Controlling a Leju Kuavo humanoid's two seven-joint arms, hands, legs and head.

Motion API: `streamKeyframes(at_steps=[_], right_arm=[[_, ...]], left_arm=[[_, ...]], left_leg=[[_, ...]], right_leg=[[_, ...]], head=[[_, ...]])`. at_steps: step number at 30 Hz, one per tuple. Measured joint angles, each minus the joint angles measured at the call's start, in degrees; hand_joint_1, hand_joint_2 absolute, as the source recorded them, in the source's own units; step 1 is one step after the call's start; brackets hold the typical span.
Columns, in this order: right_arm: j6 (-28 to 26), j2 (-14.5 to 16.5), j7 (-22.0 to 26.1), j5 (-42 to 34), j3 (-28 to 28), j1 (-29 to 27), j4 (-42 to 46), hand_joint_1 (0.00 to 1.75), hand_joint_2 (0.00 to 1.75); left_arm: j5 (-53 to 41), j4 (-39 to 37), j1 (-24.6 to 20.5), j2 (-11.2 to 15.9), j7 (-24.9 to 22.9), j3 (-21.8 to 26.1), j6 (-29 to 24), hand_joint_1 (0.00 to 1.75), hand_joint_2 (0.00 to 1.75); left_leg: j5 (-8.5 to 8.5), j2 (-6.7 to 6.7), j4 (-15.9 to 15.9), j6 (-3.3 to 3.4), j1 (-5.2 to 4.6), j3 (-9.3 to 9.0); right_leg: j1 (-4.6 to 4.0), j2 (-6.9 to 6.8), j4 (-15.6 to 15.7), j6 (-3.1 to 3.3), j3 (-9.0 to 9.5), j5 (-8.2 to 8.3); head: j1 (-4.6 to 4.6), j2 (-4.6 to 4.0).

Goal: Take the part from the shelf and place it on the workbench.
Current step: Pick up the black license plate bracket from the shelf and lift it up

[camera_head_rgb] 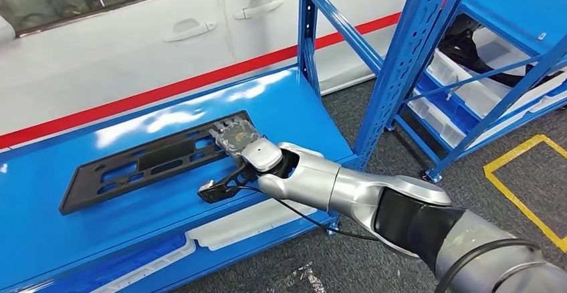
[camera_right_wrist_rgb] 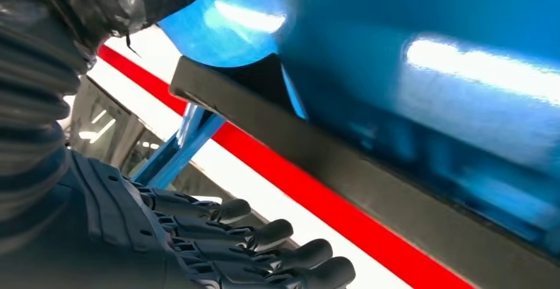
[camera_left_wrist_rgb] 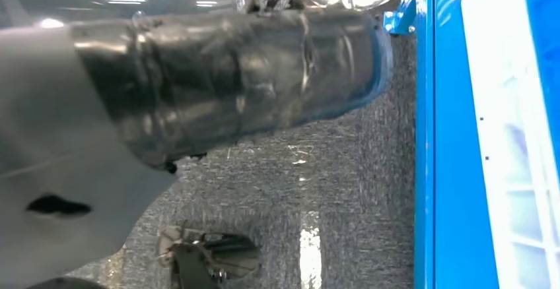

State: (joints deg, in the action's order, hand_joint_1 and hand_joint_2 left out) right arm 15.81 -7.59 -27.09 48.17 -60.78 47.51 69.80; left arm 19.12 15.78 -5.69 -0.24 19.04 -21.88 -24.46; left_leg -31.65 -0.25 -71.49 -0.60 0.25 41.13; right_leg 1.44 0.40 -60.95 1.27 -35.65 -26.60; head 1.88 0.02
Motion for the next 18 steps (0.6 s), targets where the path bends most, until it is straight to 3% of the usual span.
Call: streamKeyframes(at_steps=[1, 2, 3, 5, 6, 8, 12, 14, 16, 17, 18], right_arm=[[0.0, 0.0, 0.1, -0.1, 0.0, 0.0, -0.2, 0.0, 1.75], [0.0, 0.1, 0.2, -0.2, 0.0, -0.1, -0.4, 0.0, 1.75], [0.0, 0.1, 0.2, -0.3, 0.0, -0.1, -0.6, 0.0, 1.75], [0.0, 0.2, 0.2, -0.4, 0.0, -0.1, -0.8, 0.0, 1.75], [0.0, 0.3, 0.2, -0.4, 0.0, -0.1, -0.9, 0.0, 1.75], [-0.2, 0.5, 0.2, -0.5, 0.0, -0.2, -1.1, 0.0, 1.75], [-1.5, 0.7, 0.2, -0.4, 0.1, -0.2, -1.4, 0.0, 1.75], [-2.1, 0.7, 0.2, -0.2, 0.2, -0.1, -1.5, 0.0, 1.75], [-2.2, 0.7, 0.2, -0.1, 0.2, -0.3, -1.6, 0.0, 1.75], [-2.0, 0.7, 0.3, -0.1, 0.2, -0.6, -1.7, 0.0, 1.75], [-1.7, 0.7, 0.4, -0.2, 0.2, -0.7, -1.8, 0.0, 1.75]], left_arm=[[0.1, 0.0, 0.0, 0.0, 0.0, 0.0, 0.0, 0.0, 0.0], [0.2, 0.0, 0.1, 0.0, 0.0, 0.0, 0.0, 0.0, 0.0], [0.3, 0.0, 0.1, 0.0, 0.0, 0.0, 0.0, 0.0, 0.0], [0.3, 0.0, 0.1, 0.0, 0.0, 0.0, 0.0, 0.0, 0.0], [0.3, 0.0, 0.1, 0.0, 0.0, 0.0, 0.0, 0.0, 0.0], [0.3, 0.0, 0.0, 0.0, 0.0, 0.0, 0.0, 0.0, 0.0], [0.3, 0.0, 0.1, 0.0, 0.1, 0.0, 0.0, 0.0, 0.0], [0.4, 0.0, 0.1, 0.0, 0.1, 0.0, 0.0, 0.0, 0.0], [0.4, 0.0, 0.1, 0.0, 0.1, 0.0, 0.0, 0.0, 0.0], [0.4, 0.0, 0.1, 0.0, 0.1, 0.0, 0.0, 0.0, 0.0], [0.4, 0.0, 0.1, 0.0, 0.2, 0.0, 0.1, 0.0, 0.0]], left_leg=[[-0.41, 0.0, -2.7, -0.06, 0.03, 1.73], [0.21, 0.0, -3.5, 0.03, 0.03, 2.62], [1.82, -0.01, -2.2, 0.26, 0.0, 2.49], [6.17, -0.02, 4.9, 1.11, -0.22, -0.24], [7.51, -0.02, 8.3, 1.54, -0.44, -1.82], [7.94, -0.06, 11.9, 2.08, -0.85, -3.57], [8.05, -0.09, 14.3, 2.52, -0.64, -5.21], [8.07, -0.02, 15.1, 2.9, -0.44, -6.1], [7.76, 0.0, 15.0, 3.24, -0.43, -6.35], [7.54, -0.05, 14.8, 3.27, -0.41, -6.41], [7.27, -0.13, 14.5, 3.21, -0.35, -6.46]], right_leg=[[-0.05, 0.0, 0.0, 0.06, 0.11, -0.1], [-0.1, 0.01, 0.0, 0.09, 0.25, -0.22], [-0.17, 0.03, 0.0, 0.1, 0.46, -0.38], [-0.28, 0.07, 0.1, 0.03, 1.04, -0.75], [-0.37, 0.1, 0.2, -0.09, 1.25, -0.9], [-0.41, 0.14, 0.6, -0.53, 1.44, -1.01], [-0.66, -0.02, 0.3, -1.65, 1.54, -1.9], [-0.75, -0.1, -5.1, -1.79, -0.96, -4.45], [-0.77, -0.11, -12.0, -1.95, -5.0, -6.78], [-0.7, -0.13, -13.7, -2.09, -6.29, -6.7], [-0.58, -0.15, -13.1, -2.23, -6.51, -5.46]], head=[[-0.01, 0.0], [0.0, 0.0], [-0.01, 0.0], [0.01, -0.01], [0.01, -0.01], [0.02, -0.01], [0.1, -0.01], [0.13, -0.01], [0.11, -0.02], [0.12, -0.01], [0.13, -0.01]])
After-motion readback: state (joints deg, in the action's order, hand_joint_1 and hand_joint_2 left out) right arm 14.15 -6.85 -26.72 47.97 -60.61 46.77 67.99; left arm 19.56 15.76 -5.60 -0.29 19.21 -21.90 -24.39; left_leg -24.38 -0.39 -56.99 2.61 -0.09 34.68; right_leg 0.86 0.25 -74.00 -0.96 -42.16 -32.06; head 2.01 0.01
